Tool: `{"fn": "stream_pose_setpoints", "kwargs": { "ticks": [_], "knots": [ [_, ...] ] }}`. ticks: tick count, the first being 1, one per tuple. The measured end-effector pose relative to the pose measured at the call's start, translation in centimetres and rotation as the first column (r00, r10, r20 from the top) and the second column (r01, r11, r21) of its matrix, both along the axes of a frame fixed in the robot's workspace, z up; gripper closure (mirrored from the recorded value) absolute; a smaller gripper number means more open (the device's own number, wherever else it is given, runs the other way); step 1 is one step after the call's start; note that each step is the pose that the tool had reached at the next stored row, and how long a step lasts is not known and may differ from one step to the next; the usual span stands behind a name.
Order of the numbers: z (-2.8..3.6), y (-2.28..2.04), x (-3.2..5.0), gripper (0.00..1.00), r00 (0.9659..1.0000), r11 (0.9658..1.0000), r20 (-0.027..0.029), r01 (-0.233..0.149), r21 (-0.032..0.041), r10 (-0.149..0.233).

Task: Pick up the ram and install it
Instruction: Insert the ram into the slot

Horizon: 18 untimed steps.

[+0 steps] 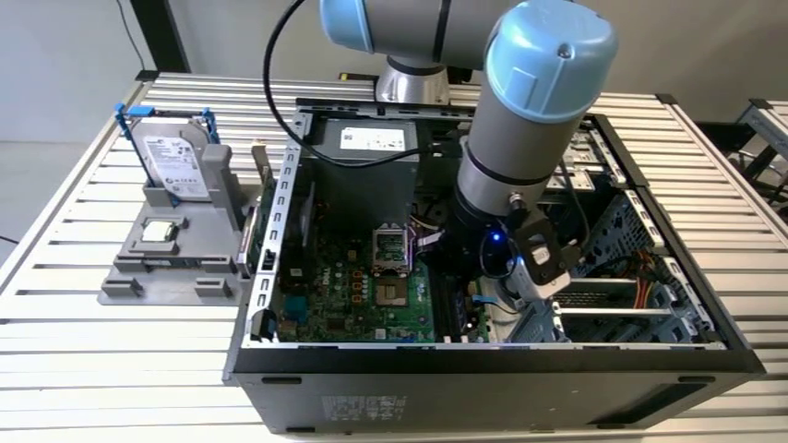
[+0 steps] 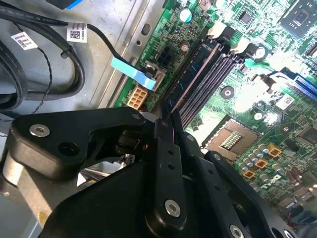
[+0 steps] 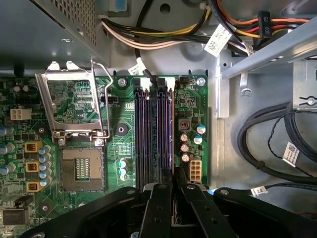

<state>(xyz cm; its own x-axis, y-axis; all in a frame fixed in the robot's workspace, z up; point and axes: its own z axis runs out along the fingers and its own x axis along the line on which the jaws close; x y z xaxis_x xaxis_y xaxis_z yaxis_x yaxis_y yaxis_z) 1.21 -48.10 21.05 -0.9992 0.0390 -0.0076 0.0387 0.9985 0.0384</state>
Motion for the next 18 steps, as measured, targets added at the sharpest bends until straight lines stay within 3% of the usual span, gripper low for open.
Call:
{"fn": "stream_pose_setpoints", "kwargs": {
  "ticks": [8, 9, 12, 18],
  "knots": [
    [-0.08, -0.01, -0.01, 1.00, 1.0000, 1.0000, -0.0002, 0.000, -0.0008, 0.000],
    [-0.07, -0.01, -0.01, 0.00, 1.0000, 1.0000, -0.0002, 0.000, -0.0008, 0.000],
    [-0.05, -0.01, 0.00, 0.00, 1.0000, 1.0000, -0.0002, 0.000, -0.0004, 0.000],
    [2.51, -0.02, 0.00, 0.00, 1.0000, 1.0000, -0.0010, 0.003, 0.0000, -0.003]
  ]
}}
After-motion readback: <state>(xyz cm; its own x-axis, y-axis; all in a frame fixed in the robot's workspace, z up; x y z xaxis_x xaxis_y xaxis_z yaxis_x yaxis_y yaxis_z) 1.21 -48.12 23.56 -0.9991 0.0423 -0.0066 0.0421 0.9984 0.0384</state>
